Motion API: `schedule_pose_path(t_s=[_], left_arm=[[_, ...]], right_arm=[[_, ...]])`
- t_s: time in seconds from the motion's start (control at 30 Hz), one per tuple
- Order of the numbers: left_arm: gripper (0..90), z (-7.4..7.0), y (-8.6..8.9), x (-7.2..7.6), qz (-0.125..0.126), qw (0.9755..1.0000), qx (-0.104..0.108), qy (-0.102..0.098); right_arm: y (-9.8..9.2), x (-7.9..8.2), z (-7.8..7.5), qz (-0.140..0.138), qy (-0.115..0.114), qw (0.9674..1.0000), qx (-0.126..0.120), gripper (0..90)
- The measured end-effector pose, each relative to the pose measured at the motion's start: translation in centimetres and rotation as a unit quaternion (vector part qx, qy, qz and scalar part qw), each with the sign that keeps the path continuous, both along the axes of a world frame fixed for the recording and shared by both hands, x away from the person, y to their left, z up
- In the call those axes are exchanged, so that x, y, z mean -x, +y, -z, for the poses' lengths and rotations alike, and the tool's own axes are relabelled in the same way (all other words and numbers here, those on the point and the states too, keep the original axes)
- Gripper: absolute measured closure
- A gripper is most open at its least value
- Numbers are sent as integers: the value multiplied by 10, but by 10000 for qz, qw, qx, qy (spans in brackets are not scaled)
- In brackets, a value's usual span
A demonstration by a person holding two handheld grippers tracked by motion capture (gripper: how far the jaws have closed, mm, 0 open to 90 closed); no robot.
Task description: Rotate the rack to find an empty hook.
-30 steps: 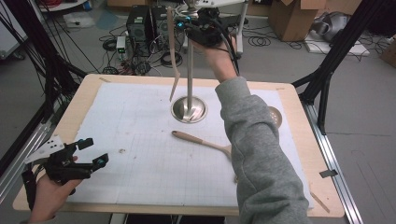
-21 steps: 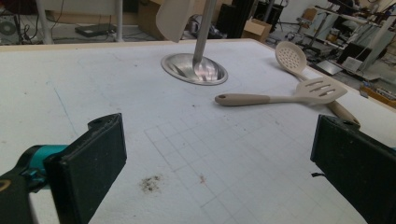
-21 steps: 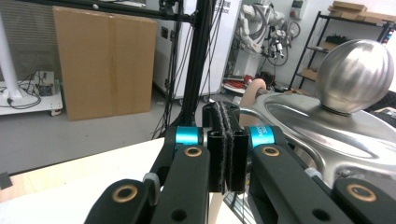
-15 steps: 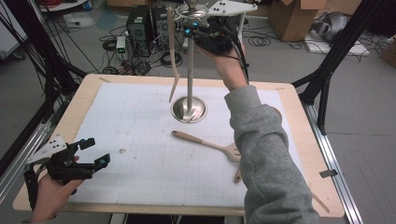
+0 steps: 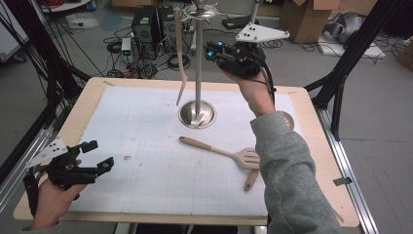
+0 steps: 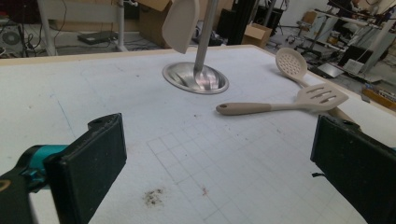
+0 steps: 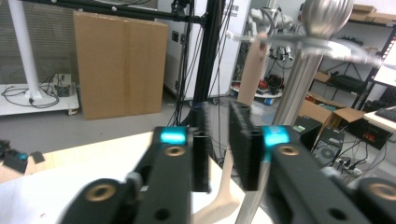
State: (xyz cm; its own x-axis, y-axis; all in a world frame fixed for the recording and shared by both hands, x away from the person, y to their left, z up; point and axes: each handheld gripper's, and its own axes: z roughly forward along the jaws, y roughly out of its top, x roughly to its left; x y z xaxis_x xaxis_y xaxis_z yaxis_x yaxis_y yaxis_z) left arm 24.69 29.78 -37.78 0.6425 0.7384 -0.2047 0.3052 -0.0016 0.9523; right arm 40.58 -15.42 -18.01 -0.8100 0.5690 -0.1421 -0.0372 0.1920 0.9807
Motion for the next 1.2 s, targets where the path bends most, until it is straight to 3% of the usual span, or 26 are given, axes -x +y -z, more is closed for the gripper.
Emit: schedule_pose_path(t_s=[0.3,0.53,0.77,1.2], left_arm=[[39,-7,0,-2,9,9999,65,-121],[39,-12,0,-3,11,9998,70,-197],[39,-17,0,-3,22,9995,104,-306],[39,-16,-6,-9,68,9995,58,-287]], right_arm=[[-16,13,23,-247,235,9991,-235,384],[-30,29,39,-605,443,9966,-343,139],[-49,42,57,-746,466,9955,-357,137],[-81,58,91,-596,621,9960,-224,133]])
